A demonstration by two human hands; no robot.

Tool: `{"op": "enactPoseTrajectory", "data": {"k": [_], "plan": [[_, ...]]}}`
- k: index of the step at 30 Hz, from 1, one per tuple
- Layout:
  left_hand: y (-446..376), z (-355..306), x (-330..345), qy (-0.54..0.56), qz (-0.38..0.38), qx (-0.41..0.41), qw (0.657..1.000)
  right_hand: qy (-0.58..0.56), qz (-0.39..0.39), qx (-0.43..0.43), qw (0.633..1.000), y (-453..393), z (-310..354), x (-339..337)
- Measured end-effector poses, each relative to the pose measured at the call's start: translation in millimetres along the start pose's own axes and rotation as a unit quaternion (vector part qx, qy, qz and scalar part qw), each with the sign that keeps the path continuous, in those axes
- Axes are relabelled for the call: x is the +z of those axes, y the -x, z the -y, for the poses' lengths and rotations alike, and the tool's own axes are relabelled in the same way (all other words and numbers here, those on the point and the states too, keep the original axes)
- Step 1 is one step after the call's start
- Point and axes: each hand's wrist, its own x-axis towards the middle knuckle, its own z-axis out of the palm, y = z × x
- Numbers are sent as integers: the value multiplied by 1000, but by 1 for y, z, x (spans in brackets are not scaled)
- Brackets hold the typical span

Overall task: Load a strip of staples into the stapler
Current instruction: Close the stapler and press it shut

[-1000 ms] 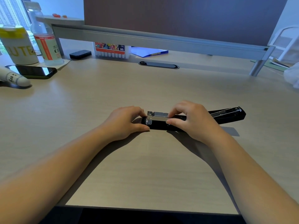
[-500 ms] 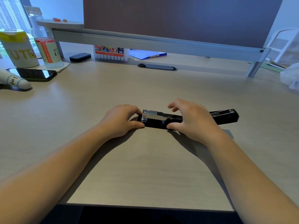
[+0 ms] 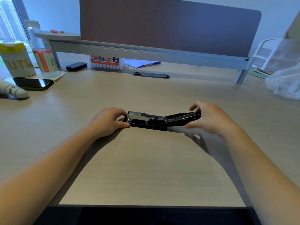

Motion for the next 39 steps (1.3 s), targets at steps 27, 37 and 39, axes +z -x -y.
{"op": "enactPoseTrajectory", "data": {"k": [27,37,39], "plan": [[-7,-8,16,12,-35,8,999,-239,-42,-172,955,-26,66,45],[-10,-7,15,35,-8,3,999,-153,14,-140,978,-26,55,48],[-10,-8,12,130,8,-21,991,-162,22,-101,981,-23,44,47]]}}
